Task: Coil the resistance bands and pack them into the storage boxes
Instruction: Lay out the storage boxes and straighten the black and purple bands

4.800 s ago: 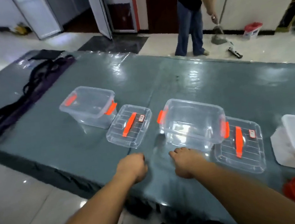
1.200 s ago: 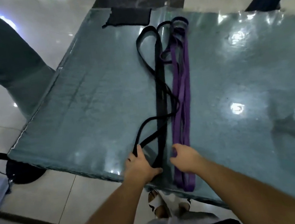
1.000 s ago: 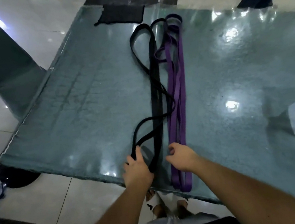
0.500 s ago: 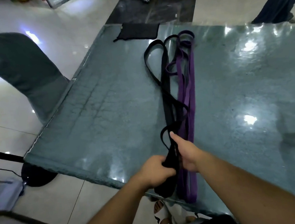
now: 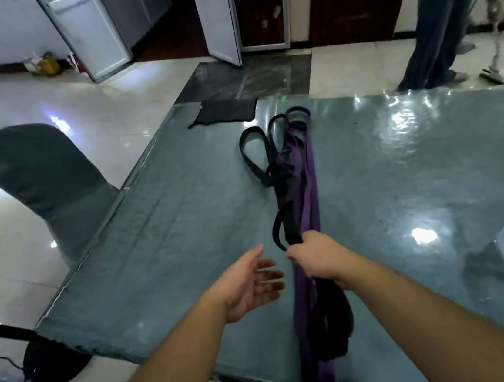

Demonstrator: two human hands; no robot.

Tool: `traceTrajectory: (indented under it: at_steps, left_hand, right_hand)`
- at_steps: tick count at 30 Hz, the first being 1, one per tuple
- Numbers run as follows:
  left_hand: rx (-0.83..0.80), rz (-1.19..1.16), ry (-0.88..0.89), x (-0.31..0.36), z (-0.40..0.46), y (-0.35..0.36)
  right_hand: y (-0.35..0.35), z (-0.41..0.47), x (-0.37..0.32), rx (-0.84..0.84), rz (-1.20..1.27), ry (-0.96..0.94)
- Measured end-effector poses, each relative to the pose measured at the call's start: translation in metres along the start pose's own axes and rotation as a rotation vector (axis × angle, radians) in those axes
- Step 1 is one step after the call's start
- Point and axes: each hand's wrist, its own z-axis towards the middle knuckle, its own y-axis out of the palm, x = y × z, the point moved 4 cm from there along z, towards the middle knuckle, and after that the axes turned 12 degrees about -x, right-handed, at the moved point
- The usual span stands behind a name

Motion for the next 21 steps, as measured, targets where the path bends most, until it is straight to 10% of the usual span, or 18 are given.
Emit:
traceTrajectory:
  at_steps: [8,13,21]
  left_hand:
    - [-0.023,-0.079,-0.085,0.022,0.037,0.061]
    - [0.109,-0.142,0.055,0.031,0.048,0.061]
    - [0.363,0.599,0.506,0.126,-0.02,0.058]
  right_hand:
    - [0.019,-0.036,0.021,-0.142,-0.878,-0.041]
    - [0.01,-0.036,0.046,-0.071,-0.733,-0.11]
    - [-0.009,-0.015,0.032,0.047,-0.429,-0.25]
